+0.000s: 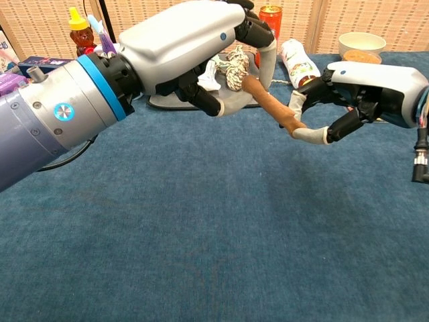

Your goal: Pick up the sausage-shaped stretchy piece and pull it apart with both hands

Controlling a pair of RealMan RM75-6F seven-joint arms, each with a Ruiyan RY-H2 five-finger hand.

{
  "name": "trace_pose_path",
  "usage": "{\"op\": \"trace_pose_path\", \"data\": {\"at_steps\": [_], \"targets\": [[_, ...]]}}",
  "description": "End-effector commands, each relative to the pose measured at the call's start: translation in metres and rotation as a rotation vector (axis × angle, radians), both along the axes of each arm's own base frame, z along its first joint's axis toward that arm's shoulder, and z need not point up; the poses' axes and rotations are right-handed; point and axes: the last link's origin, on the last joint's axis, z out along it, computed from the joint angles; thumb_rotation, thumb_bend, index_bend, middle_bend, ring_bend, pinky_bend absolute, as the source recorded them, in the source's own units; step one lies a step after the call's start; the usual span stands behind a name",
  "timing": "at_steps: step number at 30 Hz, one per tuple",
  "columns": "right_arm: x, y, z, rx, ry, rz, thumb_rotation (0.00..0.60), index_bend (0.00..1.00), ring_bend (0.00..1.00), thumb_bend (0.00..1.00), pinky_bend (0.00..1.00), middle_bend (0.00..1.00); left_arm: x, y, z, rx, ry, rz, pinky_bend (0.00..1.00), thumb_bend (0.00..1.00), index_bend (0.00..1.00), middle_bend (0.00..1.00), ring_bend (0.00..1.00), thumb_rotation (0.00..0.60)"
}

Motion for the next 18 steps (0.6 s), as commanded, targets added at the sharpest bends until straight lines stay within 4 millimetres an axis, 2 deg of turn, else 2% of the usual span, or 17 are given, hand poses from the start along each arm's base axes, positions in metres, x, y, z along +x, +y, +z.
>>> {"op": "trace_pose_path", "data": {"at_steps": [1, 18], "targets": [[-0.004, -0.001, 0.000, 0.002, 0.007, -0.012, 0.600, 0.81, 0.26, 0.50, 0.00, 0.36, 0.002, 0.002, 0.005, 0.013, -0.007, -0.009, 0.00, 0.47, 0.90, 0.35, 0.19, 0.600], [-0.022, -0.004, 0.003, -0.021, 0.036, -0.048, 0.600, 0.81, 0.27, 0.50, 0.00, 0.36, -0.007, 0.017, 0.033, 0.064, -0.041, 0.023, 0.00, 0.47, 0.91, 0.35, 0.19, 0.600]]}}
